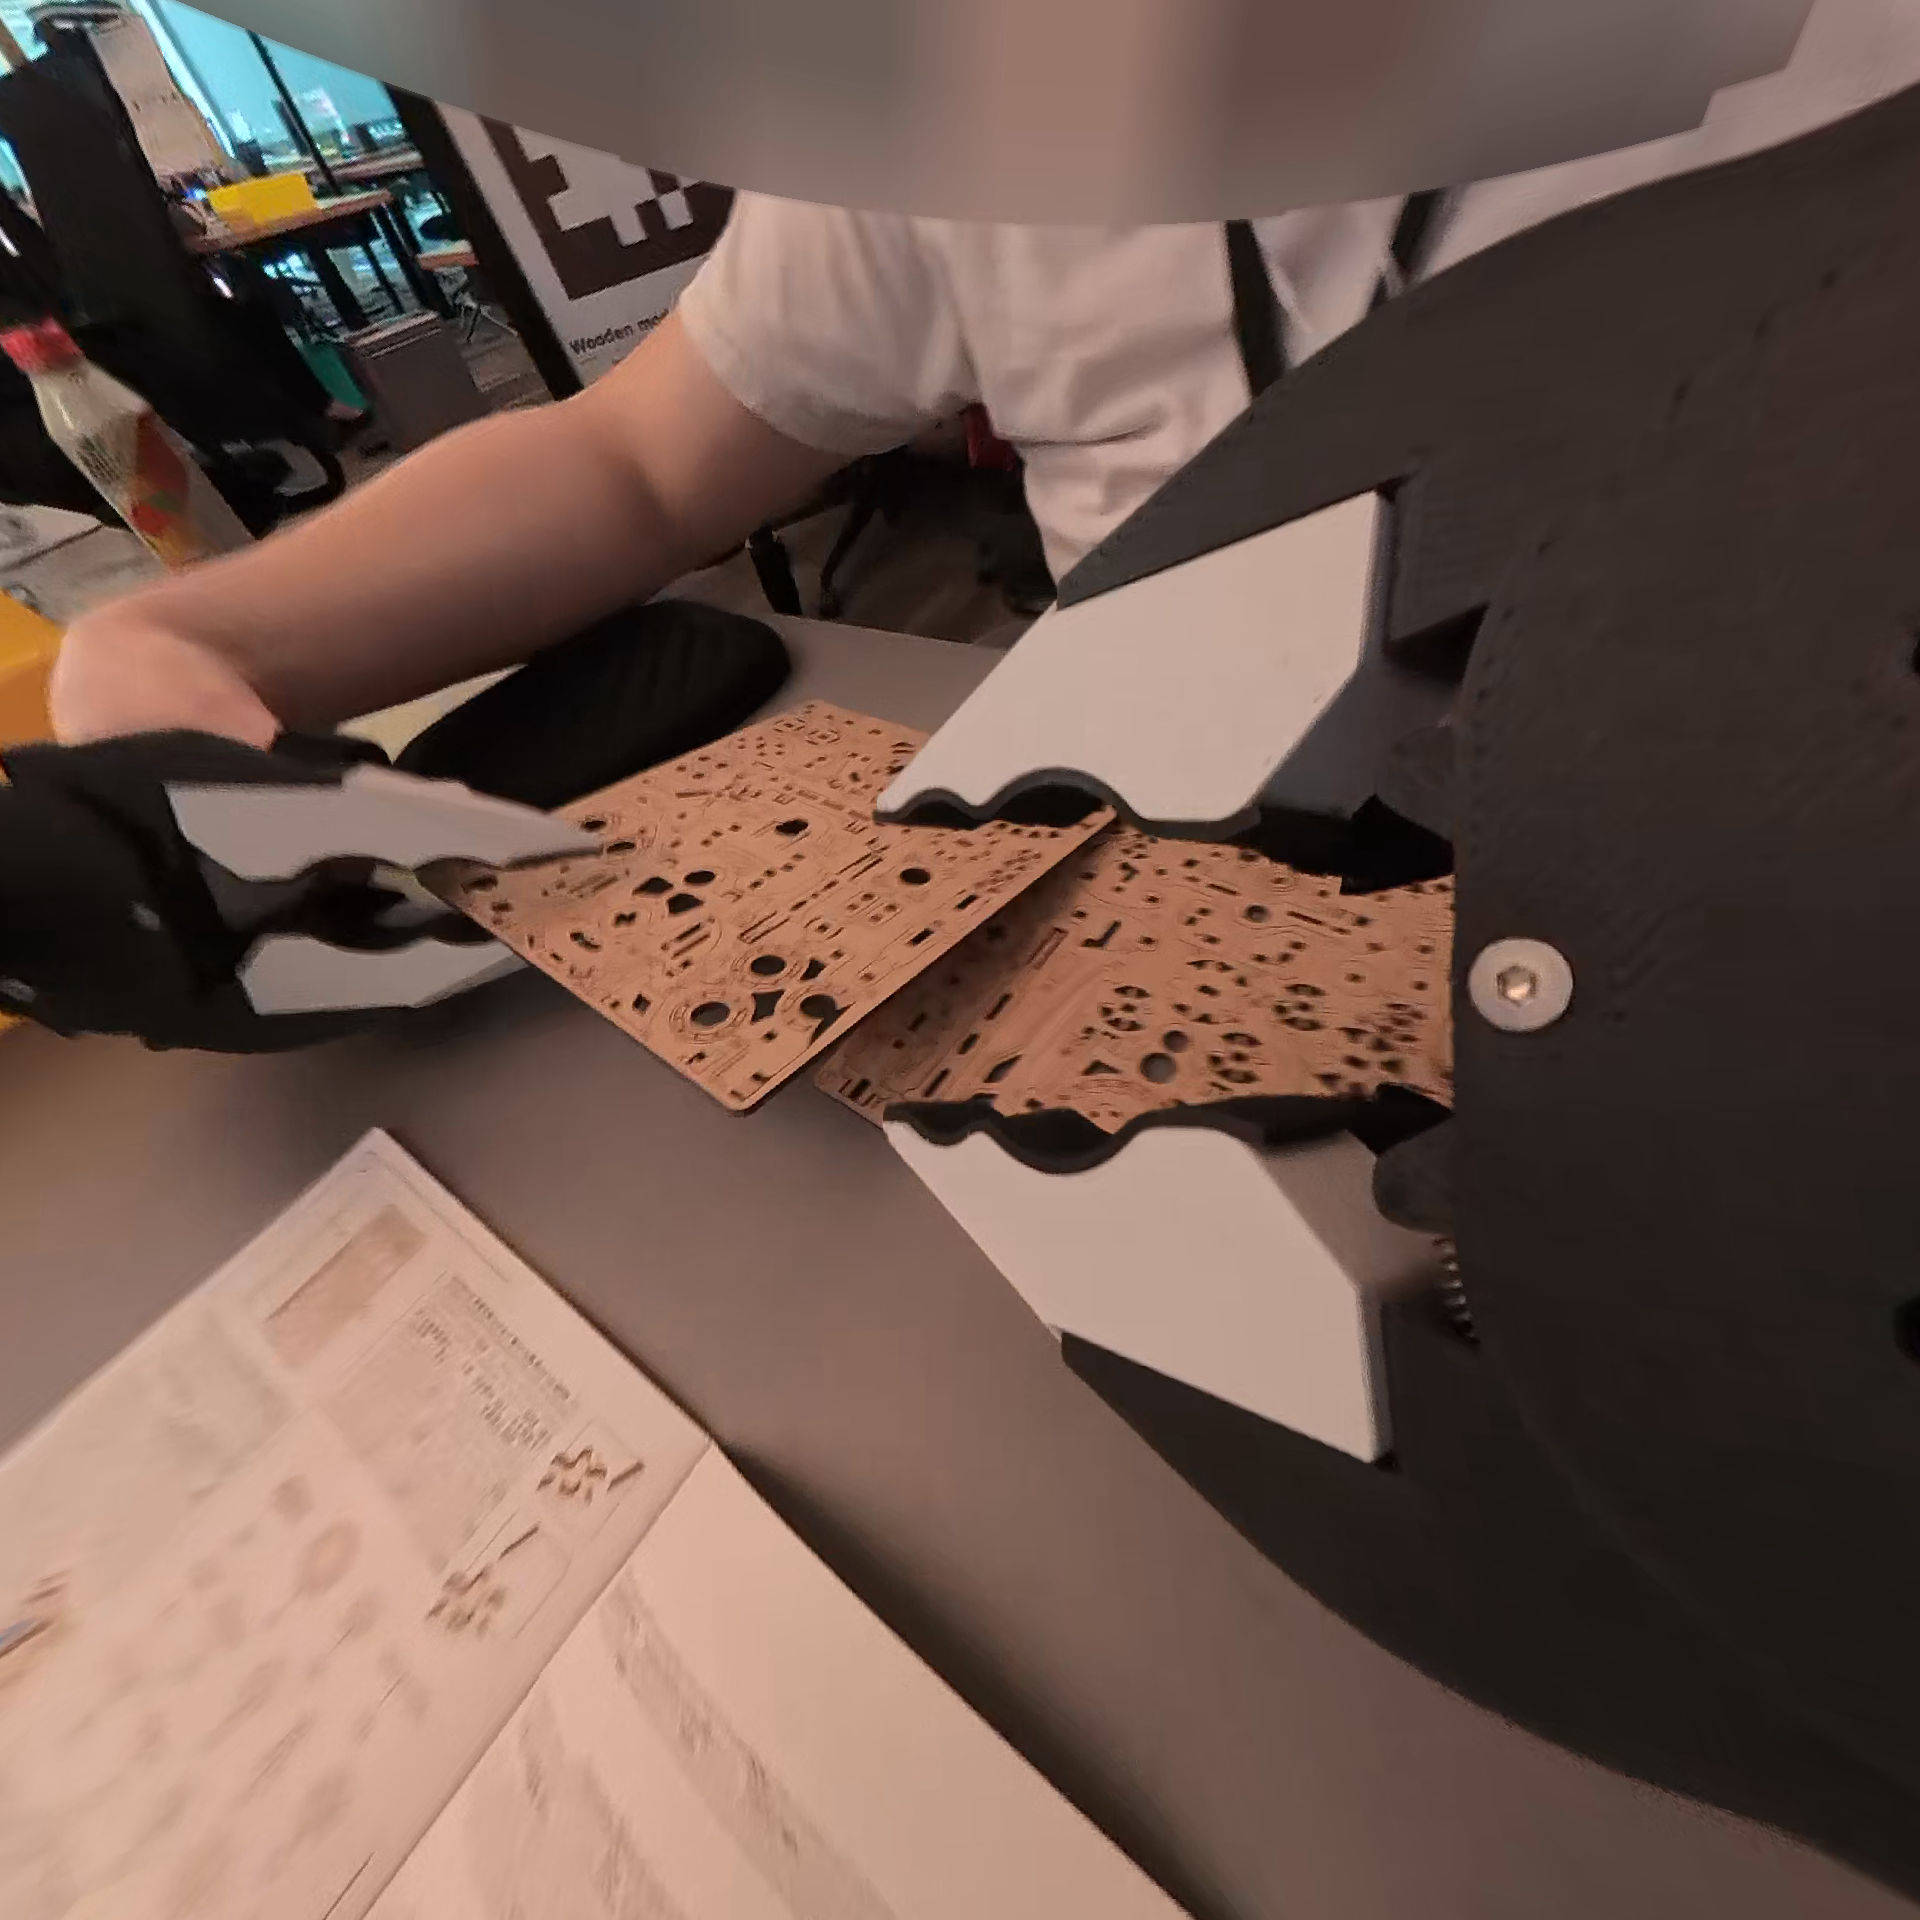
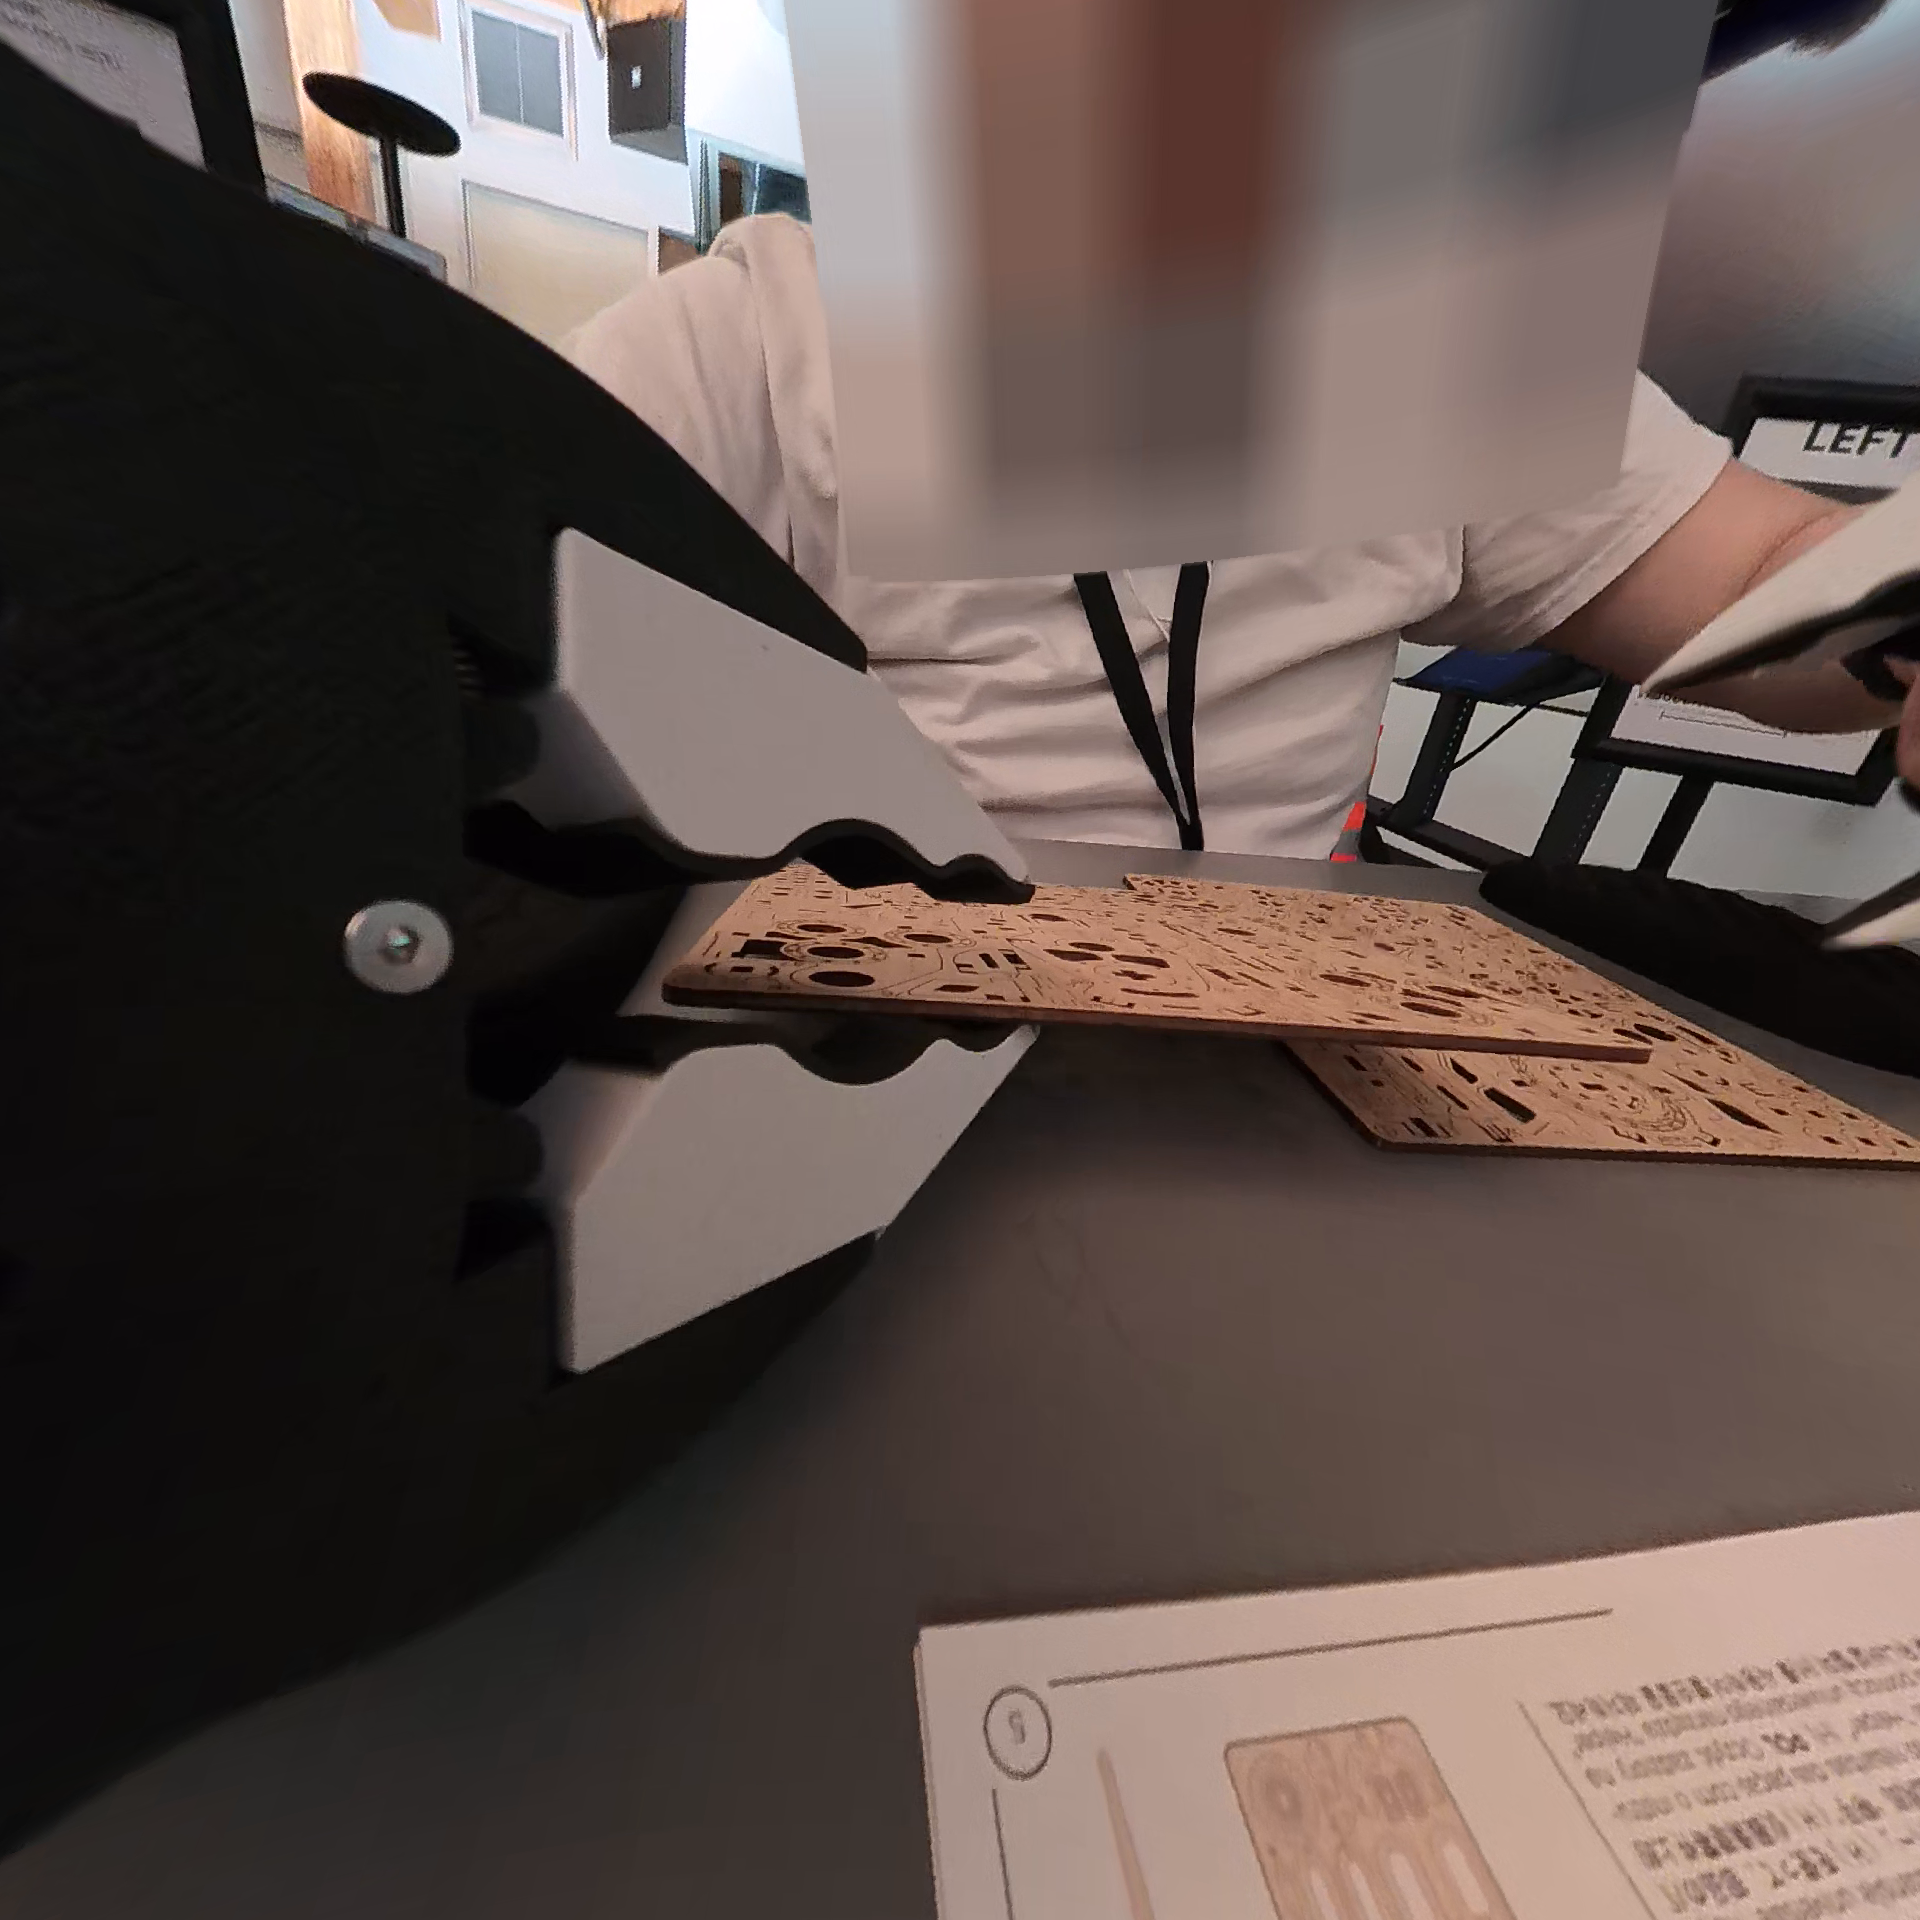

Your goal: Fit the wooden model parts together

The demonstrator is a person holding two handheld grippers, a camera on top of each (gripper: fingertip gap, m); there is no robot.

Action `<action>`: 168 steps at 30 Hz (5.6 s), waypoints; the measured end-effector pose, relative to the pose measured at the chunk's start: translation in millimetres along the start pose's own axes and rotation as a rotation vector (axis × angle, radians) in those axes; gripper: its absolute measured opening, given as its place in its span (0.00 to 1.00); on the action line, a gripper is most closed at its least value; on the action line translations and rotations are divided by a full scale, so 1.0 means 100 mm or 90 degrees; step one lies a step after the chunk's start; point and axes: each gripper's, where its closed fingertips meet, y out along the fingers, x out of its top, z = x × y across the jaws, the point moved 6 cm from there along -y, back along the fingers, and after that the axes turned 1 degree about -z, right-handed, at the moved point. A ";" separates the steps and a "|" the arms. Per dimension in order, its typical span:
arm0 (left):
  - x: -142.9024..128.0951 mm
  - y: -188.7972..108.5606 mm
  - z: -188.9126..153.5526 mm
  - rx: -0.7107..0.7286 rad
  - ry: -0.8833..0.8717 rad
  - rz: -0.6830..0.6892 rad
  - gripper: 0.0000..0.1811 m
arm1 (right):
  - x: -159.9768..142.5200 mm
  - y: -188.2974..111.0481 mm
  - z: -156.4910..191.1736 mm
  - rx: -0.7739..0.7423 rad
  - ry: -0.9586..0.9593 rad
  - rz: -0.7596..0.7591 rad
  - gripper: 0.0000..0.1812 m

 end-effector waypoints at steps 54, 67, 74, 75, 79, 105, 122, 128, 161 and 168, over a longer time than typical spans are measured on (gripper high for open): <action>0.08 0.80 0.22 0.150 -0.214 0.278 0.27 | 0.17 -0.03 -0.10 -0.232 -0.234 -0.096 0.25; 0.10 0.85 0.20 0.182 -0.220 0.314 0.25 | 0.05 0.01 -0.08 -0.190 -0.211 -0.047 0.20; 0.08 0.82 0.19 0.185 -0.214 0.326 0.27 | 0.03 0.00 -0.08 -0.184 -0.211 -0.044 0.20; 0.07 0.81 0.19 0.188 -0.210 0.328 0.29 | 0.03 0.00 -0.08 -0.183 -0.210 -0.044 0.20; 0.07 0.66 0.17 0.189 -0.181 0.314 0.30 | 0.04 -0.01 -0.08 -0.204 -0.223 -0.049 0.21; -0.71 -3.27 1.37 0.232 0.139 0.193 0.37 | 0.69 -0.13 0.92 -0.460 -0.527 -0.274 0.26; -1.00 -2.94 2.05 0.118 0.131 0.428 0.42 | 0.63 0.03 1.35 -0.426 -0.501 -0.489 0.26; -1.13 -2.89 2.11 0.084 0.085 0.480 0.39 | 0.53 0.14 1.35 -0.419 -0.487 -0.502 0.26; -1.10 -3.24 1.40 -0.067 0.057 0.507 0.35 | 0.51 0.20 1.21 -0.346 -0.456 -0.538 0.25; -1.14 -3.31 1.18 -0.091 0.059 0.505 0.33 | 0.64 0.43 1.34 -0.317 -0.480 -0.540 0.25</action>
